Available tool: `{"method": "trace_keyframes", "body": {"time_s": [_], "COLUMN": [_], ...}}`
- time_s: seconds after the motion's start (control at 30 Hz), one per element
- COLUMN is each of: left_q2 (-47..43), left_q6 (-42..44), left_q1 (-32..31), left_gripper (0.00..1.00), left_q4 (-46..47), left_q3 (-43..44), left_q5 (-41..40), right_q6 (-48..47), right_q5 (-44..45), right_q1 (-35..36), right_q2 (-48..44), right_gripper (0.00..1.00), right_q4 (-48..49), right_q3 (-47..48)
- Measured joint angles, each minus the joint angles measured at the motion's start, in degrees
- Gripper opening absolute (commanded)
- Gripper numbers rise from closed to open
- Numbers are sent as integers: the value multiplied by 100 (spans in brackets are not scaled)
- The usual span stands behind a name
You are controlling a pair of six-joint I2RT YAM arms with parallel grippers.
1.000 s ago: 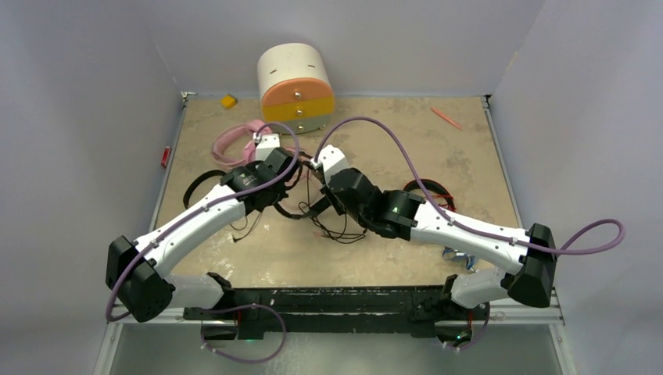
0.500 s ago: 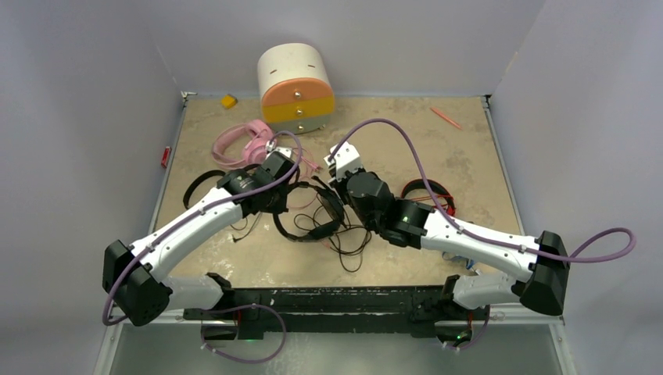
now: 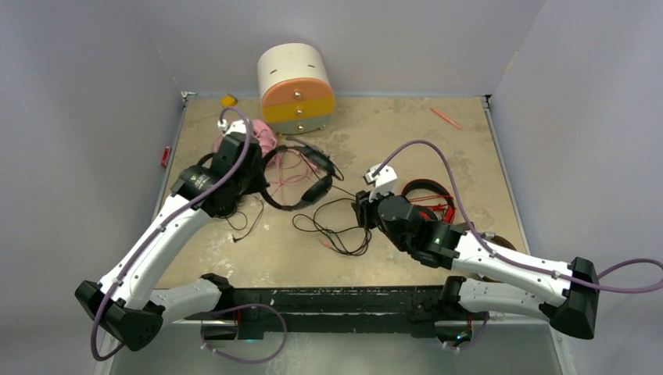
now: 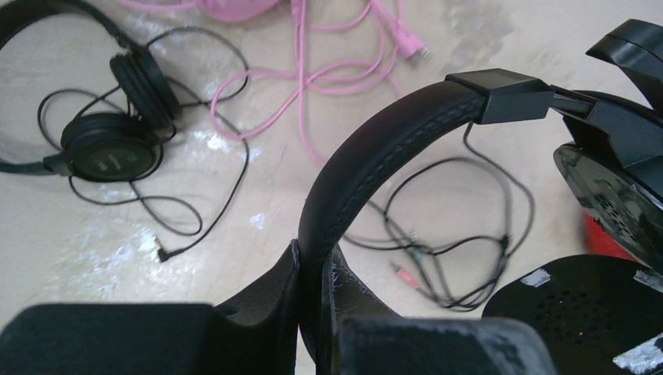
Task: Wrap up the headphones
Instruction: Wrap the headphones cable around the headphones.
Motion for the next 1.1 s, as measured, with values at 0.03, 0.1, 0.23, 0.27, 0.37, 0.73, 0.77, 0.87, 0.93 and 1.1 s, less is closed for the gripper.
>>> {"method": "trace_keyframes", "body": {"time_s": [0.03,0.1,0.23,0.27,0.37,0.73,0.77,0.87,0.93,1.1], "left_q2": [-7,-2,157,195,299,367,385,463,516,584], "left_q6": [-20,-52,-70,-72,-85,-127,-155,-216,-260,-352], "left_q1": [122,348,693,713,728,728,728,726,726,726], "left_gripper": [0,0,0,0,0,0,0,0,0,0], "left_q4": [4,20,-17,-17,-79,-411,-417,-417,-415,-422], "left_q3": [140,446,1355,1552,2188,3150,3150,3150,3150,3195], "left_q5": [98,315,815,907,1215,1947,2033,2308,2463,2732], "right_q6": [201,555,1016,1060,1143,649,560,308,195,74], "right_q5": [28,105,22,-52,-610,-2492,-2573,-2603,-2441,-1838], "right_q1": [-4,-44,-247,-306,-721,-1366,-1366,-1366,-1366,-1379], "right_q2": [-39,-55,0,33,214,667,669,715,798,1001], "right_gripper": [43,43,58,66,84,81,80,78,77,81], "right_q4": [-52,-146,-103,-61,131,1843,2000,2365,2461,2544], "right_q3": [-103,-280,-678,-741,-837,-839,-839,-837,-798,-599]}}
